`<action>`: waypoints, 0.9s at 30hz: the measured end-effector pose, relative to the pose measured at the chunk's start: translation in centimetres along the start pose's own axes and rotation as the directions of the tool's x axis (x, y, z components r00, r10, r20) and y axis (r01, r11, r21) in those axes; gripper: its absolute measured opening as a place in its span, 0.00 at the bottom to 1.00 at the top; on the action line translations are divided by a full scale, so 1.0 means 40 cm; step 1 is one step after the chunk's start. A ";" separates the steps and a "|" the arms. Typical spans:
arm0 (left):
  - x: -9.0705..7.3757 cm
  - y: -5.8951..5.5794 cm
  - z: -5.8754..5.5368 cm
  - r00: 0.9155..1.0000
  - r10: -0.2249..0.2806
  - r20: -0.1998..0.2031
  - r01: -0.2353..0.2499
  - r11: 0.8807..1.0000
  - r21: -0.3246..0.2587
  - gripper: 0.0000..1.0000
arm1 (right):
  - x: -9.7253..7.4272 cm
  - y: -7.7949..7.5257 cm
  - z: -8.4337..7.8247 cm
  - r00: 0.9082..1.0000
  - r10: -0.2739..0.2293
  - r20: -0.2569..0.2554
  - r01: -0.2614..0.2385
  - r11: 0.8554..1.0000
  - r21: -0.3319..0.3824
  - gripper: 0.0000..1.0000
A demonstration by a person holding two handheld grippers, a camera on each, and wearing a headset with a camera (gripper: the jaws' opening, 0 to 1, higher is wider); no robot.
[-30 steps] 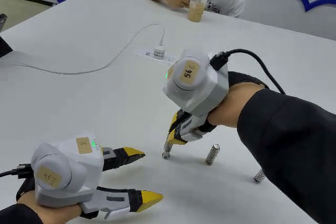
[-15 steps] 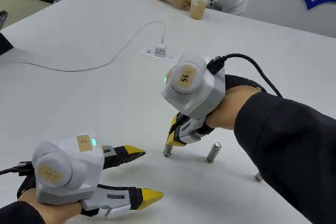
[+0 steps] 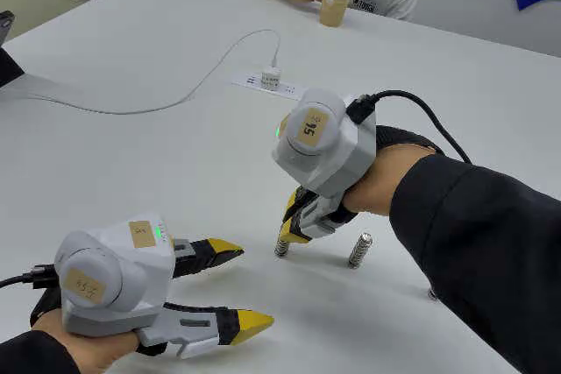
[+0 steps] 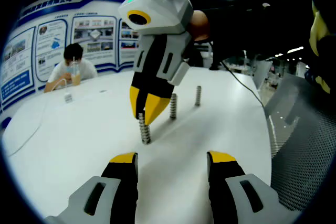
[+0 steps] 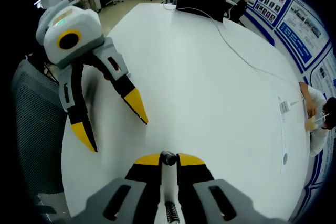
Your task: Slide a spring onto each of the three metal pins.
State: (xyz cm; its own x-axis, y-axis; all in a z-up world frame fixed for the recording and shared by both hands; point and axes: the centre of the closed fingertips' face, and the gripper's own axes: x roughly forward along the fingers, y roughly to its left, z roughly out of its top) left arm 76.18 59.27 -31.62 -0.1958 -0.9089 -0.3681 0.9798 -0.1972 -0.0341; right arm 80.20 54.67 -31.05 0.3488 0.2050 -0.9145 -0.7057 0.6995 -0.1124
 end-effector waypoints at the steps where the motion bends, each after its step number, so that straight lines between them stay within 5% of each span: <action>1: 0.000 0.000 0.000 1.000 0.000 0.000 0.000 1.000 -0.001 0.54 | 0.001 0.001 0.000 1.000 0.001 0.001 -0.001 1.000 0.000 0.12; 27: 0.003 0.007 0.009 1.000 0.002 -0.003 -0.002 1.000 0.004 0.54 | -0.037 -0.011 -0.038 0.998 -0.020 0.062 0.015 0.997 0.076 0.23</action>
State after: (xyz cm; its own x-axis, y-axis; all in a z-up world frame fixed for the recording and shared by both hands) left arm 76.41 58.96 -31.35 -0.1933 -0.9084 -0.3708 0.9801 -0.1964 -0.0297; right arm 79.05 53.00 -30.22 0.4001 0.2333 -0.8863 -0.6513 0.7528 -0.0958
